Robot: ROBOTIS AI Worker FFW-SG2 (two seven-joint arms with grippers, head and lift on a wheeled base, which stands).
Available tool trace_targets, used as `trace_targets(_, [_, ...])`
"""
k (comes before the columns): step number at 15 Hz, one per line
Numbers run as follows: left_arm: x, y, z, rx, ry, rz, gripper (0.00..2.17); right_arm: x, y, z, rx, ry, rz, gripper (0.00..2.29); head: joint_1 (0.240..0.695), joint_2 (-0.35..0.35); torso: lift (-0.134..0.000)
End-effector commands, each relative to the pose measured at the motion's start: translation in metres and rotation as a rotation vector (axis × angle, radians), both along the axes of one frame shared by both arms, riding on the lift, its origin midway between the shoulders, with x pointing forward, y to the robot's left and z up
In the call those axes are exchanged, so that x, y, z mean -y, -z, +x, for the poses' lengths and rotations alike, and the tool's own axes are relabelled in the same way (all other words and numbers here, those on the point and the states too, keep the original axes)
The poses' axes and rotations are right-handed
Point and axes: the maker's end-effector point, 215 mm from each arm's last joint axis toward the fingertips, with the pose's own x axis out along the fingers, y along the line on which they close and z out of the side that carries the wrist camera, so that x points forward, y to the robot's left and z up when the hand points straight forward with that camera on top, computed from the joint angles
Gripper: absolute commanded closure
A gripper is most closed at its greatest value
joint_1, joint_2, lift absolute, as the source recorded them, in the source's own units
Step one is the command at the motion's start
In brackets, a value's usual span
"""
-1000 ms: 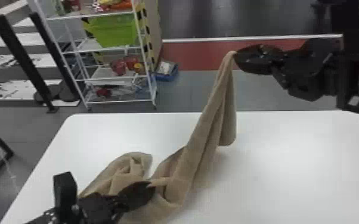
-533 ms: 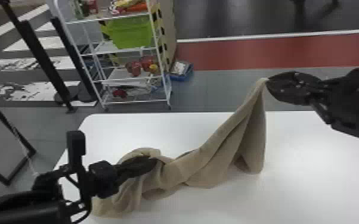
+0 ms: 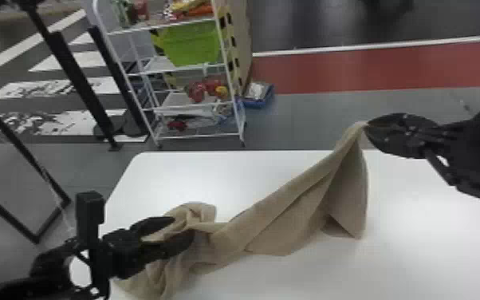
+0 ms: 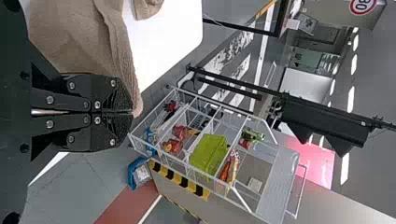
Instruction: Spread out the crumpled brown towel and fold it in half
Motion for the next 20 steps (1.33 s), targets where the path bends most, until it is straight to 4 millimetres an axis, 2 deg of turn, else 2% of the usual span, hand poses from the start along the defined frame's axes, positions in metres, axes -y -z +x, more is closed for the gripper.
trace_targets(1, [-0.03,-0.018,-0.007,0.061,-0.026,0.043,0.04,-0.004,0.003,-0.003,-0.005,-0.01,0.0,1.41,0.695,0.305,-0.122])
trace_targets(4, [-0.047,-0.018,-0.016,0.056,-0.039,0.054,0.08,-0.005,0.007,-0.005,-0.008,-0.017,-0.001,1.41,0.695,0.349,-0.122])
trace_targets(8, [-0.02,-0.018,-0.033,0.05,0.097,0.048,0.07,0.001,0.015,-0.006,-0.014,-0.013,-0.011,1.41,0.695,0.35,-0.122])
trace_targets(11, [-0.031,-0.005,-0.033,0.014,0.124,0.151,0.07,0.018,0.014,0.002,-0.006,0.017,-0.022,1.41,0.695,0.348,-0.122])
trace_targets(14, [-0.023,-0.005,-0.04,0.032,0.213,0.223,0.07,0.038,0.017,0.012,-0.004,0.047,-0.039,1.41,0.695,0.336,-0.122])
trace_targets(16, [-0.036,-0.002,-0.035,0.022,0.176,0.27,0.07,0.045,0.016,0.015,0.002,0.059,-0.043,1.41,0.695,0.309,-0.122])
trace_targets(20, [-0.072,-0.002,-0.03,0.058,0.119,0.301,0.09,0.065,0.012,0.023,0.012,0.094,-0.061,1.41,0.695,0.31,-0.122])
